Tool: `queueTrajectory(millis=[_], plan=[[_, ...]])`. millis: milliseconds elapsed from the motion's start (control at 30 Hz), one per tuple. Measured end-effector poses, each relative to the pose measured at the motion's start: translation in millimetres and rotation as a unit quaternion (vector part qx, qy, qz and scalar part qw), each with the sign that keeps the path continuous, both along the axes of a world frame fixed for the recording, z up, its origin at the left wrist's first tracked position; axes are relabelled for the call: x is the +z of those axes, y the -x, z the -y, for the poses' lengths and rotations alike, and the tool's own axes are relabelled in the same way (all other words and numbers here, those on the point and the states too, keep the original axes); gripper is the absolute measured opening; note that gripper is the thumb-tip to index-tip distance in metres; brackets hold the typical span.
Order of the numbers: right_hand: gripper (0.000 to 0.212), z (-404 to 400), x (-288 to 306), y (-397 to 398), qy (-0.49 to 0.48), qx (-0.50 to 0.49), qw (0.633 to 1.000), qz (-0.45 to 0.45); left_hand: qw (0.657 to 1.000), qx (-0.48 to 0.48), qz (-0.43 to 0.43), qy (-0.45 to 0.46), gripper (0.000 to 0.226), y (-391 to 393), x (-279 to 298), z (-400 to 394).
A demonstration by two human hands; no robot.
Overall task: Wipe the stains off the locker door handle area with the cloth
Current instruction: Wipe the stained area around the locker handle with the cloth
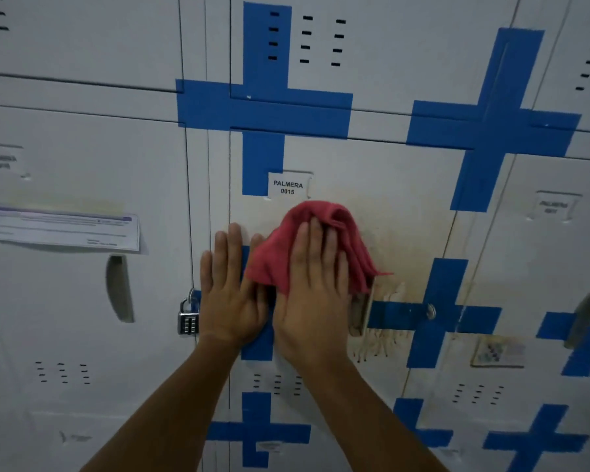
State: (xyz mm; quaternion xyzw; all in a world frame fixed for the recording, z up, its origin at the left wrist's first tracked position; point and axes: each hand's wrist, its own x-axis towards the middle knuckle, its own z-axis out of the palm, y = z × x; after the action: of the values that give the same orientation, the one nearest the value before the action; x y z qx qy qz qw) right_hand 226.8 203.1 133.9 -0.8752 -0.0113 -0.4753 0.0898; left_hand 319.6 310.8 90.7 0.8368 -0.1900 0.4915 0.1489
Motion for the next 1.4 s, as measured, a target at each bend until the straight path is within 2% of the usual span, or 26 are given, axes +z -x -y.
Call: queueTrajectory(millis=[100, 233, 433, 633, 767, 900, 1033, 1200, 1300, 1400], plan=[[0.067, -4, -15, -22, 0.075, -0.039, 0.995, -0.051, 0.999, 0.01, 0.039, 0.001, 0.086, -8, -2, 0], [0.063, -5, -53, -34, 0.111, -0.072, 0.991, -0.032, 0.997, 0.0, 0.081, -0.017, 0.08, -13, -6, -1], [0.053, -3, -59, -23, 0.102, -0.036, 0.994, -0.01, 0.995, -0.011, 0.098, -0.02, 0.079, -14, -7, -2], [0.068, -5, -12, -21, 0.073, -0.016, 0.997, -0.031, 0.997, -0.019, 0.079, 0.01, 0.085, -13, -6, 1], [0.057, -14, -49, -20, 0.056, -0.027, 0.997, -0.036, 0.995, -0.009, 0.099, -0.006, 0.075, -13, -6, 0], [0.069, -5, -74, -13, 0.07, -0.007, 0.996, -0.055, 0.994, 0.008, 0.111, -0.018, 0.074, -15, -7, -2], [0.065, -3, -32, -11, 0.062, 0.005, 0.997, -0.035, 0.995, 0.0, 0.096, -0.012, 0.091, -11, -3, -1], [0.081, -7, 32, -21, 0.096, -0.03, 0.994, -0.05, 0.995, 0.033, 0.088, -0.021, 0.107, -15, -6, 0], [0.078, -14, 27, -18, 0.115, -0.021, 0.99, -0.075, 0.994, 0.038, 0.091, -0.037, 0.104, -17, -9, -4], [0.068, 3, 31, -14, 0.177, 0.014, 0.978, -0.112, 0.996, 0.025, 0.087, -0.009, 0.098, -12, -5, -1]])
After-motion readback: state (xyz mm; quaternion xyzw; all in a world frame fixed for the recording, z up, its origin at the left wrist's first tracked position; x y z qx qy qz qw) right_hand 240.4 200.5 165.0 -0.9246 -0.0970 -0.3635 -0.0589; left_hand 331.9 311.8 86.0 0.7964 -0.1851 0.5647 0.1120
